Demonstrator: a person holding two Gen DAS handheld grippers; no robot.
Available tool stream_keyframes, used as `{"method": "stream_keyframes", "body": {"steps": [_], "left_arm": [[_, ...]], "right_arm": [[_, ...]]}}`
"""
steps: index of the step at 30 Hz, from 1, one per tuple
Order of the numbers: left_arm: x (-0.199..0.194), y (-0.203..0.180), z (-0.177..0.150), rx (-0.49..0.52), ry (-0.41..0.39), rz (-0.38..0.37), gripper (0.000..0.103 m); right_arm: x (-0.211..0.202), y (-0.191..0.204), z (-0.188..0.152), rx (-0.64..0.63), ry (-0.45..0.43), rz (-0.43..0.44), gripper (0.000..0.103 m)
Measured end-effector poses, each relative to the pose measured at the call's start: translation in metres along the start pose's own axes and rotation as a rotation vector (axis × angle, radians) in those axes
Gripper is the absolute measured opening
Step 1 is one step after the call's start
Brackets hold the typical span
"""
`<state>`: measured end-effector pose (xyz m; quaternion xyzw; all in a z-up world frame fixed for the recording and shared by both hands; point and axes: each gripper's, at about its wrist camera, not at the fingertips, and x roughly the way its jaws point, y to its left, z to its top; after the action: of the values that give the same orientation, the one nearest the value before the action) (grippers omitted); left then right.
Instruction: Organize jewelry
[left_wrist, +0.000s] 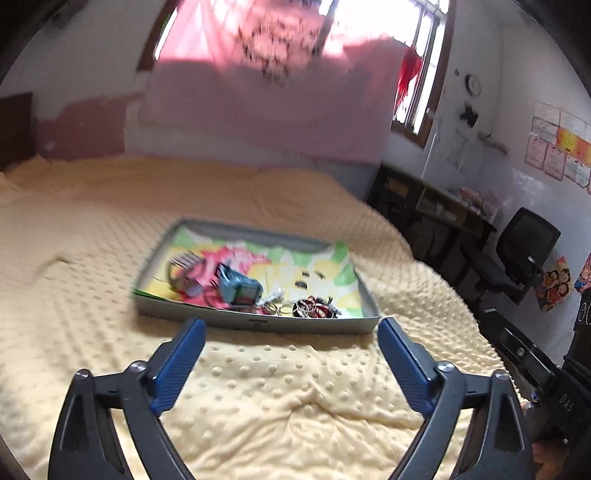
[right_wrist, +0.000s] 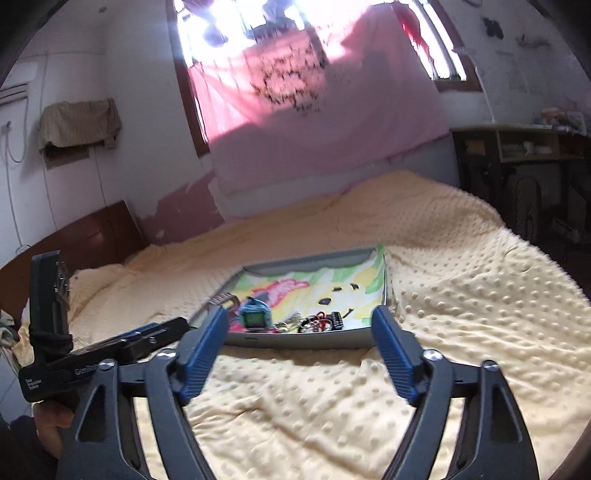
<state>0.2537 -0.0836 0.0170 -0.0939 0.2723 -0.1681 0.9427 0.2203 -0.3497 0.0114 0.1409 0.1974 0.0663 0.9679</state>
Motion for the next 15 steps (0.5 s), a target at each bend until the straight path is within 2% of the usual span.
{"method": "stream_keyframes", "body": {"steps": [5,10,15], "left_arm": [[-0.077,0.001,-0.005,-0.001,-0.116,0.038,0.103],[-0.148,0.003,-0.02,0.027,-0.192,0.095,0.103],[-0.192,0.007,-0.035,0.028,-0.216,0.128,0.103]], "right_arm": [[-0.07,0.021,-0.005,-0.023,-0.076,0.012,0.098],[-0.127,0.041,-0.011,-0.039,-0.119,0.045,0.102],[-0.164,0.055,-0.021,-0.033,-0.097,0.051,0.102]]}}
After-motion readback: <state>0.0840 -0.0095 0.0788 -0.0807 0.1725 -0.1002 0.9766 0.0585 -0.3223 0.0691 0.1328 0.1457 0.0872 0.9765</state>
